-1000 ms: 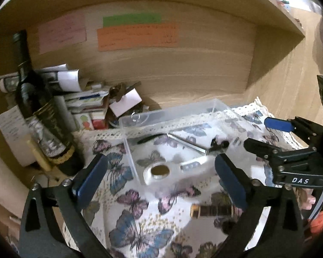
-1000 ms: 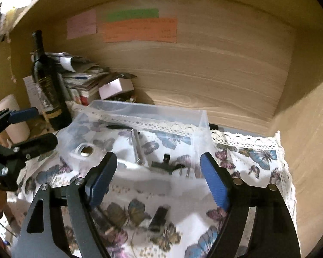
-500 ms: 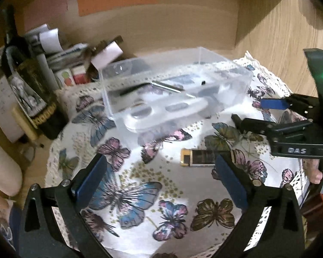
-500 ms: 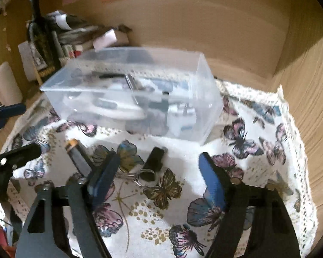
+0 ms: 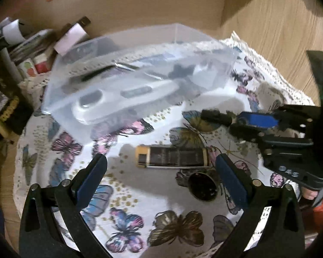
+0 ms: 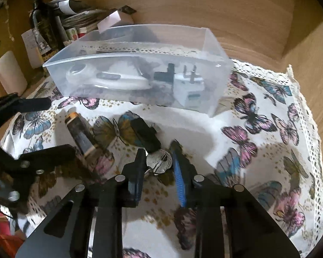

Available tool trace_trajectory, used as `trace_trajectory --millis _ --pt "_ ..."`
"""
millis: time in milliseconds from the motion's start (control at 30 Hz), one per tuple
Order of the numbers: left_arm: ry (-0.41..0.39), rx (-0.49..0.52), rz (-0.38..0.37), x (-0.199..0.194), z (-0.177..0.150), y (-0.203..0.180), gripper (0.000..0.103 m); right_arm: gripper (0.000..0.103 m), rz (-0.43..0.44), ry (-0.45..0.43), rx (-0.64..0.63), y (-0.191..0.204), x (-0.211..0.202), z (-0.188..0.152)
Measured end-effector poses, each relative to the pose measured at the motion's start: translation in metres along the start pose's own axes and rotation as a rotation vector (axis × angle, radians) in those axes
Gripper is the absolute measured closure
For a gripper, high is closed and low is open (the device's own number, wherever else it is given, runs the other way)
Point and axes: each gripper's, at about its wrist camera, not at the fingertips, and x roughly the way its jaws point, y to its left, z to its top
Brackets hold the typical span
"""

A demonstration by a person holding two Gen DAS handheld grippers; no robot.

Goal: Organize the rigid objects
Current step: 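Grasp the black-and-gold tube with the left tool while the right tool grasps the keys, then carry the tube and keys with both tools over the clear box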

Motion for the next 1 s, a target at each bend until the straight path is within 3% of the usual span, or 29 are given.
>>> trace_trajectory --millis 233,433,500,567,767,1000 --pt "0.079 0.003 0.006 0.024 -0.002 -0.009 0.001 0.080 -0.005 -0.038 0.027 -0.014 -0.017 -0.010" --pt "0.073 0.020 0.000 0.025 0.001 -0.011 0.001 0.080 -0.001 -0.094 0.061 -0.022 -0.034 -0.009" --pt "0.060 0.010 -0.006 0.023 0.003 -0.007 0.015 0.080 -0.004 -0.112 0.066 -0.023 -0.039 -0.007" --pt "0.043 -0.005 -0.003 0.019 0.004 -0.002 0.023 0.080 -0.006 -0.121 0.071 -0.024 -0.043 -0.007" --pt "0.003 -0.032 -0.023 0.009 0.004 0.004 0.023 0.080 -0.020 -0.143 0.094 -0.029 -0.051 -0.007" --pt "-0.111 -0.029 -0.016 -0.022 0.009 0.003 0.023 0.080 -0.038 -0.221 0.103 -0.033 -0.074 0.003"
